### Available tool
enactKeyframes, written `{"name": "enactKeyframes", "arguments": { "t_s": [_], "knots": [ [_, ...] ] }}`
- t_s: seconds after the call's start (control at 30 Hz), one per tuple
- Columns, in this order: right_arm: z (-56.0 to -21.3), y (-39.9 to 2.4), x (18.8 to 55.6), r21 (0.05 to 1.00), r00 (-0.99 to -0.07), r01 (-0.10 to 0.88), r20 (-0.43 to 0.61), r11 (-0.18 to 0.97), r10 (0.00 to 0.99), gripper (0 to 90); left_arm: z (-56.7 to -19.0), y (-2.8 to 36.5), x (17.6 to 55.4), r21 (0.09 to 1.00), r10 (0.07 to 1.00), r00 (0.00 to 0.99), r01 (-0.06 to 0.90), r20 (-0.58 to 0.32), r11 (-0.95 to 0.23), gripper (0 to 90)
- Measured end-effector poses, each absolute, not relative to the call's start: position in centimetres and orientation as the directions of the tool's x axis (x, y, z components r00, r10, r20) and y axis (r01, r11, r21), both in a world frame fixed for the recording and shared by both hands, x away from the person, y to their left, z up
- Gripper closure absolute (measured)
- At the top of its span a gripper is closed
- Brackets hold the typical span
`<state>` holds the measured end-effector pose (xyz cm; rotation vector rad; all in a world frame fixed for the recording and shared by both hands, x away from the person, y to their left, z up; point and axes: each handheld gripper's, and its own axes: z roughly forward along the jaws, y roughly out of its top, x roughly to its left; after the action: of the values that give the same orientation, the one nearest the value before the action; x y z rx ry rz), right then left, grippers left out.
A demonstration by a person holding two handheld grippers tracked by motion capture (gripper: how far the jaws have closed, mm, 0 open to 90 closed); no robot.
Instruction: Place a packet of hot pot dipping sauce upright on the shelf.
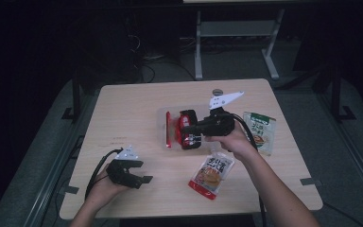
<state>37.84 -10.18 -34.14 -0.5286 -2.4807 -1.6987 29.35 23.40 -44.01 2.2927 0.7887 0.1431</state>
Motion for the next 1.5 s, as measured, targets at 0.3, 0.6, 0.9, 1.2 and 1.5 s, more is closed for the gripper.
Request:
{"name": "enactKeyframes", "arguments": {
  "t_s": [0.3, 0.6, 0.9, 1.2, 1.5],
  "knots": [
    [-34.2, -10.6, 40.2, 0.882, -0.919, 0.358, 0.276, 0.305, 0.281, 89.5, -44.1, 23.6, 29.3, 0.651, 0.582, 0.804, 0.506, -0.118, -0.567, 27.1],
    [-35.9, -10.2, 41.3, 0.865, -0.904, 0.394, 0.303, 0.310, 0.303, 89.4, -44.2, 23.4, 29.2, 0.653, 0.576, 0.809, 0.498, -0.113, -0.571, 27.1],
    [-37.2, -9.7, 41.6, 0.845, -0.891, 0.422, 0.320, 0.328, 0.322, 89.4, -44.4, 23.3, 29.2, 0.651, 0.570, 0.815, 0.491, -0.108, -0.579, 27.1],
    [-37.9, -9.3, 41.8, 0.842, -0.889, 0.427, 0.324, 0.329, 0.324, 89.3, -44.5, 23.2, 29.3, 0.650, 0.559, 0.822, 0.483, -0.105, -0.587, 27.1],
    [-38.5, -8.6, 42.4, 0.834, -0.885, 0.436, 0.328, 0.339, 0.331, 89.2, -44.6, 23.6, 28.7, 0.645, 0.561, 0.820, 0.488, -0.109, -0.588, 27.1]
  ]
}}
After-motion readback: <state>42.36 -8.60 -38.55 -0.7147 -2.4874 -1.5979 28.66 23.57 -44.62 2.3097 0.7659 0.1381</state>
